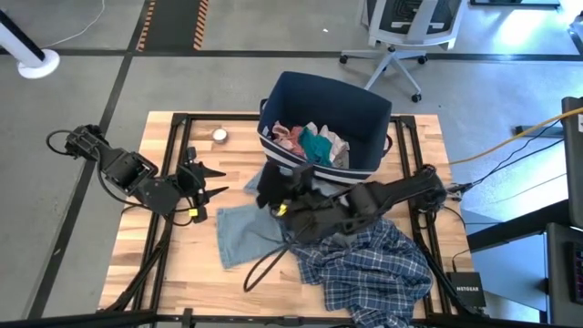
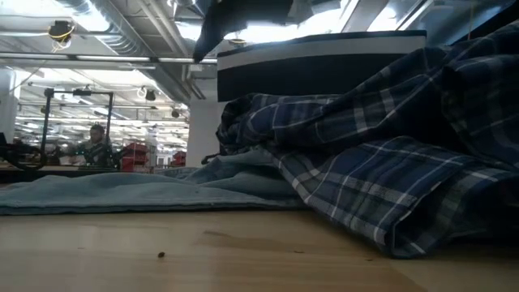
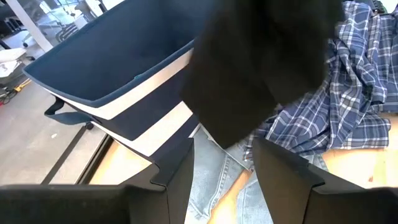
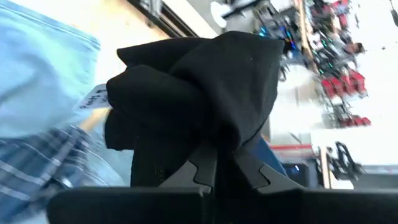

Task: Sort clothes
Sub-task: Put the black shorts into the blue laundry organizer

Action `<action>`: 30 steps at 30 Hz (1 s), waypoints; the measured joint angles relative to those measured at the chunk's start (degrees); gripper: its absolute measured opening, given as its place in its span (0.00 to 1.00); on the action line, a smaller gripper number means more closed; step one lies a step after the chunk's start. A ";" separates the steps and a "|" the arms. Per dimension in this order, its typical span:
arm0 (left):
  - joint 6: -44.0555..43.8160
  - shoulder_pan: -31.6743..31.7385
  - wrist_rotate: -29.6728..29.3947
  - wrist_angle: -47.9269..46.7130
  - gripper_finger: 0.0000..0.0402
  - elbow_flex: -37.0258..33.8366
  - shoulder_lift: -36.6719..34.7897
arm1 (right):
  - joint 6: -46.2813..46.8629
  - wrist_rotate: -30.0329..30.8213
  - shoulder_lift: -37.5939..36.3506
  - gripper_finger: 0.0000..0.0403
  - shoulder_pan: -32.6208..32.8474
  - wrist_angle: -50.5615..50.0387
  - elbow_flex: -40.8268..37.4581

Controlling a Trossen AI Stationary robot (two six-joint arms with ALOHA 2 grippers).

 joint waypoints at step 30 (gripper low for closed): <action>-0.05 0.00 0.02 -0.24 0.39 0.00 0.00 | 25.11 3.67 -8.77 0.06 -17.47 -19.44 -1.14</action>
